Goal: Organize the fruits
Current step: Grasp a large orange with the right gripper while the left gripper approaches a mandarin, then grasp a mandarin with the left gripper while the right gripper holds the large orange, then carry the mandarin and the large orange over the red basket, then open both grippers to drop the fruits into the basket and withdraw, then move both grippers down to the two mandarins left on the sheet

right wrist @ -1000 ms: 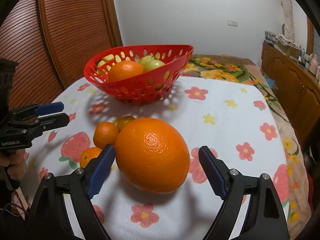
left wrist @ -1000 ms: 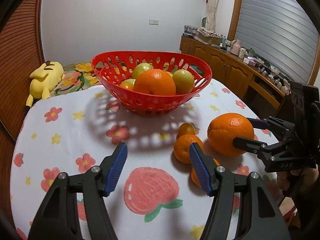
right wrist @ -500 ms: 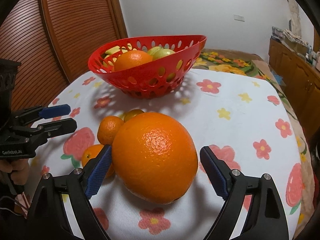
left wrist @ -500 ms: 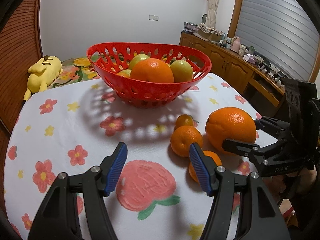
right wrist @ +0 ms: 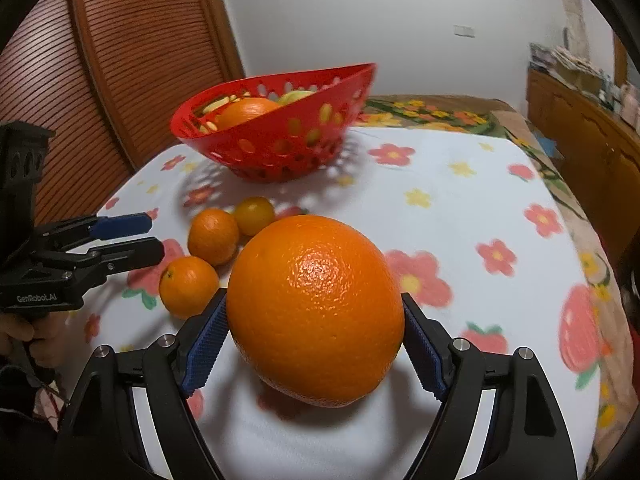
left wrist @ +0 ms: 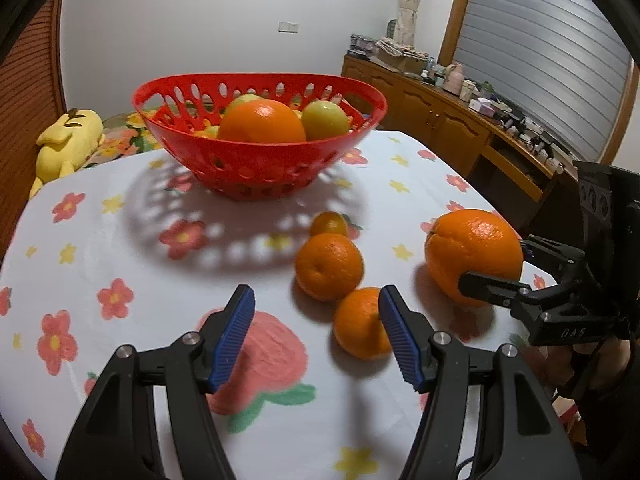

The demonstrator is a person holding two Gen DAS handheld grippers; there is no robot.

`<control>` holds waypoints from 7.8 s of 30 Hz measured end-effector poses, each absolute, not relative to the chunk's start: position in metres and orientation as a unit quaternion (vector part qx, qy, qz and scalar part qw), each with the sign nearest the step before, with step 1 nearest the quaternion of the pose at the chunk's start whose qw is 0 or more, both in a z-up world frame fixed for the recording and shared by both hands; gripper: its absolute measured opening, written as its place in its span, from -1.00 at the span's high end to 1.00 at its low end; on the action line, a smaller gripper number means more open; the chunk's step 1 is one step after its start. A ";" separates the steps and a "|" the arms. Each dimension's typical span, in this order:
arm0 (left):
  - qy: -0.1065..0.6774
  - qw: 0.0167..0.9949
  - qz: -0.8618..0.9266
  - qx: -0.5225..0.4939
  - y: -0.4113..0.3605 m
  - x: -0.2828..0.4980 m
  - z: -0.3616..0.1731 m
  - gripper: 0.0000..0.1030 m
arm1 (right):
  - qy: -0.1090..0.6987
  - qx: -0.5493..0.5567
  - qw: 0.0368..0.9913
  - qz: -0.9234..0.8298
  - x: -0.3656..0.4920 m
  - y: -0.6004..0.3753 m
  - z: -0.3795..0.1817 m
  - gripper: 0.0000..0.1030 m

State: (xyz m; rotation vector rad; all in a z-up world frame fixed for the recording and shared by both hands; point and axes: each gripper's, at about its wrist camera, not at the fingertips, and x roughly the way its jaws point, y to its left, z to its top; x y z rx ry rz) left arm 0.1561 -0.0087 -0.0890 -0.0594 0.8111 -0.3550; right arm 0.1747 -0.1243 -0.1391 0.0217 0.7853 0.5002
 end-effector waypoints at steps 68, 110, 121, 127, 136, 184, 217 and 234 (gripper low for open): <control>0.347 0.919 -0.186 -0.034 0.004 0.162 -0.040 0.16 | 0.344 0.015 0.910 0.230 0.157 -0.145 -0.120 -0.61; 0.339 0.931 -0.135 -0.024 0.049 0.284 -0.022 0.15 | 0.334 -0.070 0.889 0.306 0.338 -0.055 -0.046 -0.61; 0.350 0.928 -0.128 -0.017 0.052 0.299 -0.030 0.15 | 0.357 -0.086 0.882 0.295 0.363 -0.043 -0.057 -0.61; 0.357 0.925 -0.126 -0.020 0.052 0.303 -0.035 0.15 | 0.366 -0.093 0.880 0.289 0.373 -0.037 -0.062 -0.61; 0.365 0.922 -0.124 -0.022 0.052 0.313 -0.038 0.14 | 0.362 -0.096 0.884 0.278 0.376 -0.036 -0.061 -0.64; 0.347 0.930 -0.118 -0.010 0.030 0.211 -0.044 -0.23 | 0.296 -0.042 0.916 0.266 0.221 -0.088 -0.049 -0.68; 0.419 0.890 -0.181 -0.006 -0.032 0.201 -0.103 -0.23 | 0.325 -0.014 0.914 0.243 0.186 -0.115 -0.085 -0.68; 0.406 0.893 -0.191 -0.037 -0.003 0.189 -0.096 0.14 | 0.339 -0.009 0.904 0.259 0.193 -0.102 -0.098 -0.68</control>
